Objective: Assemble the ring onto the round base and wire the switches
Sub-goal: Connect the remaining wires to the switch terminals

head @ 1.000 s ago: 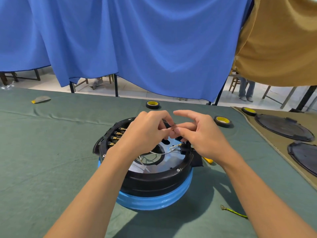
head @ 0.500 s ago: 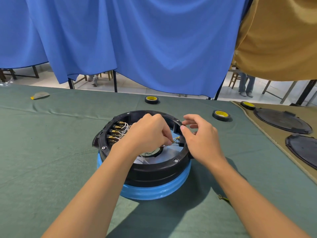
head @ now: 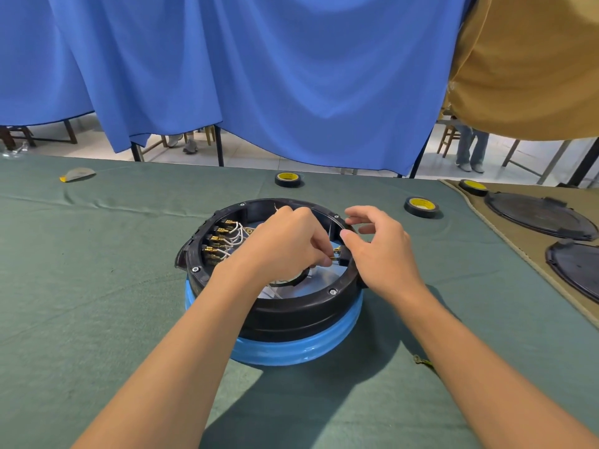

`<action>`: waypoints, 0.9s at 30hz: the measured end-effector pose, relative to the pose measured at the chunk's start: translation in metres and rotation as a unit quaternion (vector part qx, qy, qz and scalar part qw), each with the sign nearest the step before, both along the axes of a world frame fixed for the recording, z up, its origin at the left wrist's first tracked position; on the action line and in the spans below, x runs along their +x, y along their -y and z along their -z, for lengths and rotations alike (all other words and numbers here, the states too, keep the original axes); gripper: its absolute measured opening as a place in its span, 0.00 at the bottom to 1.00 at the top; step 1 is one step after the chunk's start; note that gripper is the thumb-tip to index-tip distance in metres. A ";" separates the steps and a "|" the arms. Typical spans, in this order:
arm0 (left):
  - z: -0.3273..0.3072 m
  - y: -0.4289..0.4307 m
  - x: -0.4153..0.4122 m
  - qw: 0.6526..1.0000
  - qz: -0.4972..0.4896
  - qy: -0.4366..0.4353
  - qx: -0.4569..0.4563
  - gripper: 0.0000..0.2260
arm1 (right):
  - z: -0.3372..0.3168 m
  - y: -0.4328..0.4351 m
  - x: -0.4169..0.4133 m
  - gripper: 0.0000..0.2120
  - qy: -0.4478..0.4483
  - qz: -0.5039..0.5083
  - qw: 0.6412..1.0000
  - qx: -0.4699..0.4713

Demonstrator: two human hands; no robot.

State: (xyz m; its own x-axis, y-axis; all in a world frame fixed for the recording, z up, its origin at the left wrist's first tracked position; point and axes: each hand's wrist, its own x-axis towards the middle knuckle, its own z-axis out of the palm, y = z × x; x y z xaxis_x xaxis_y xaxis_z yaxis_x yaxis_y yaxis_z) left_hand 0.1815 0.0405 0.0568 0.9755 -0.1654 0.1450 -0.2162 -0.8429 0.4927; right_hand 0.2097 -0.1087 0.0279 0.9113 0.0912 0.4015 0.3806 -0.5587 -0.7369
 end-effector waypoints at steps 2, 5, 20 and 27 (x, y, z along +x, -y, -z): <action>0.000 0.001 -0.001 1.000 -0.002 0.005 0.004 0.05 | 0.001 -0.001 0.000 0.16 -0.028 -0.007 0.999 0.016; -0.002 0.003 -0.002 1.000 -0.008 0.011 0.023 0.05 | 0.002 -0.001 0.003 0.18 -0.056 -0.011 0.998 0.010; -0.003 0.001 -0.004 0.999 -0.037 0.001 -0.034 0.05 | 0.003 -0.001 0.006 0.19 -0.103 -0.042 0.993 0.048; -0.007 -0.004 0.003 0.999 -0.028 -0.015 -0.012 0.11 | 0.003 -0.002 0.006 0.18 -0.112 -0.044 0.991 0.063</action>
State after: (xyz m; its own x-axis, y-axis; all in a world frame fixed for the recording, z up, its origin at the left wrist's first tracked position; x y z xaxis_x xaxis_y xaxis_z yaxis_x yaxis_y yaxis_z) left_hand 0.1840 0.0443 0.0637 0.9871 -0.1067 0.1193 -0.1536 -0.8409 0.5189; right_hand 0.2154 -0.1068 0.0251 0.9694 0.1367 0.2041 0.2437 -0.4294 -0.8696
